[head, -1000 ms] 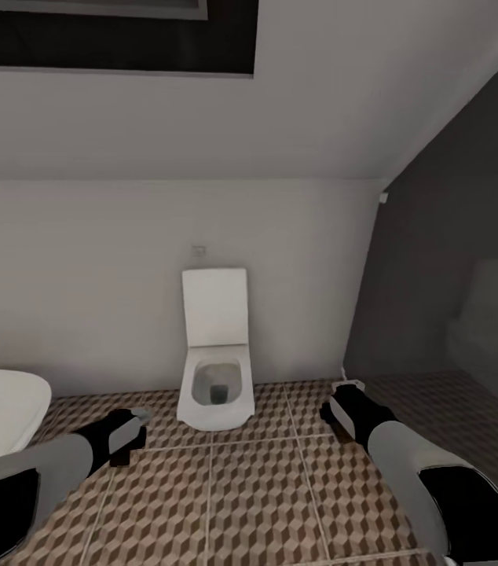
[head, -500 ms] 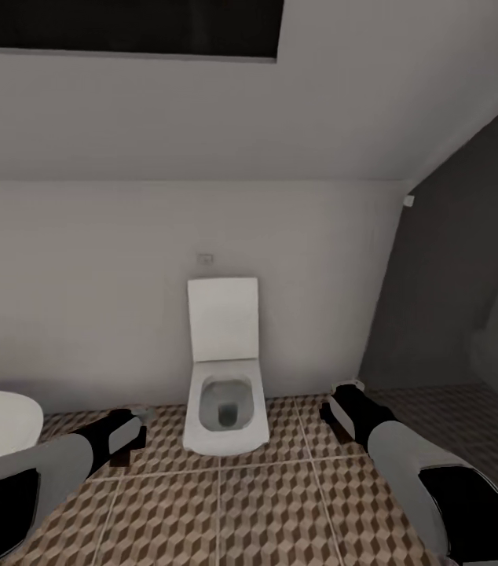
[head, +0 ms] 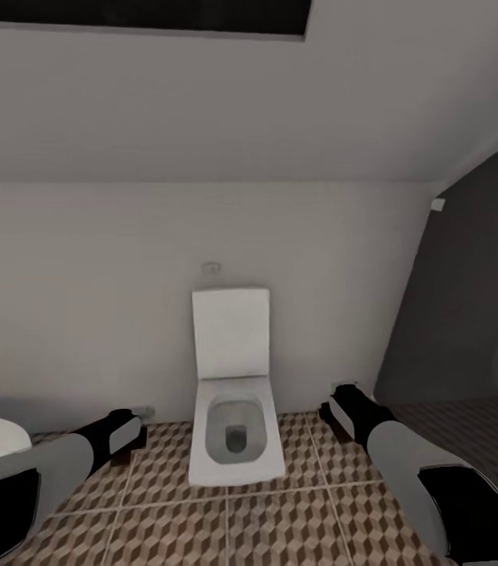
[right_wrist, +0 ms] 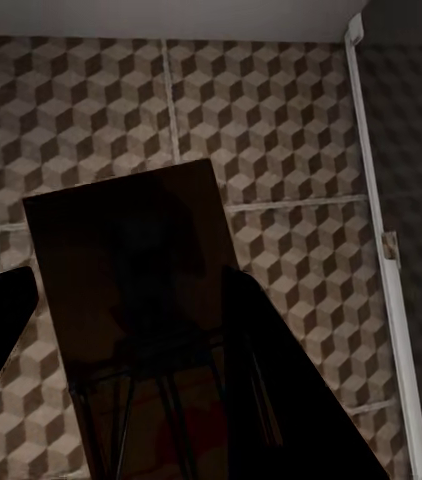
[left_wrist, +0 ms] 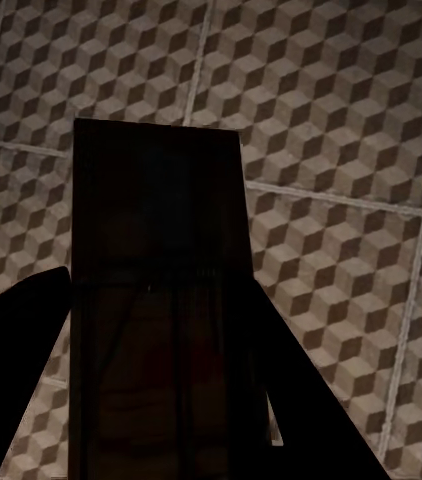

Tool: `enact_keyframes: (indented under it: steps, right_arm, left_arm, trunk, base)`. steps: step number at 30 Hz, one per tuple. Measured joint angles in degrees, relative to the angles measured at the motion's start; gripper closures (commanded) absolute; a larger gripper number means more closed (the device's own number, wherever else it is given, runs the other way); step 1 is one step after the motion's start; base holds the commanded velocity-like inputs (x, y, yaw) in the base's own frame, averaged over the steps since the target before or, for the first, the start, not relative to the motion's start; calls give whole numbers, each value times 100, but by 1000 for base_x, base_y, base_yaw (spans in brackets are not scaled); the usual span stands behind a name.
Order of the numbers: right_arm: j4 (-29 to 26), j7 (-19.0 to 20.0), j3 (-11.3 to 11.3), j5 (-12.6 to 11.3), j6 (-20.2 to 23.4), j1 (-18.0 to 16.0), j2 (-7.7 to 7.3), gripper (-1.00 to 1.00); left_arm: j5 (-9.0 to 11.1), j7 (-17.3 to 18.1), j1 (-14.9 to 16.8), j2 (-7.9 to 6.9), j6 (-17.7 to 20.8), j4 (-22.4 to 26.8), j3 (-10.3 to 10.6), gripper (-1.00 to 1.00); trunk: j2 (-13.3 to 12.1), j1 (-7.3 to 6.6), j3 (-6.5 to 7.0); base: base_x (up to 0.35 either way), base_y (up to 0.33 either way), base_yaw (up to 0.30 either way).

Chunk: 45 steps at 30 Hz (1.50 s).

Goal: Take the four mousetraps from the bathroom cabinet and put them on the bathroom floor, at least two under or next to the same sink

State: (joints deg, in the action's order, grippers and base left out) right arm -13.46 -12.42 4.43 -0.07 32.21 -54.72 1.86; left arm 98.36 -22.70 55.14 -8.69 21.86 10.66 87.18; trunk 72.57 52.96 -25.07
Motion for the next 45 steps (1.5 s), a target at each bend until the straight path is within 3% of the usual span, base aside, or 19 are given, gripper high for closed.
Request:
enact_keyframes:
  steps: [14, 24, 31, 45]
  right_arm:
    - [0, 3, -2, 0, 2, 0, 0, 100]
    - [34, 5, 11, 2, 1, -1, 43, 100]
    - [28, 15, 12, 7, -2, -1, 44, 100]
    - [27, 24, 11, 8, -2, -1, 36, 100]
  left_arm:
    - [0, 7, 0, -1, -12, 0, -3, 100]
    - [20, -24, 0, 16, -33, 0, -30, 100]
    - [18, -35, -1, 18, -36, 1, -363, 100]
    - [22, -36, -1, -2, -33, 0, -400, 100]
  trunk:
    - [0, 1, 0]
    - [0, 4, 0]
    - [0, 4, 0]
    - [560, 310, -251]
  base:
    - [318, 113, 0]
    - [28, 12, 0]
    - [0, 0, 0]
    - [0, 0, 0]
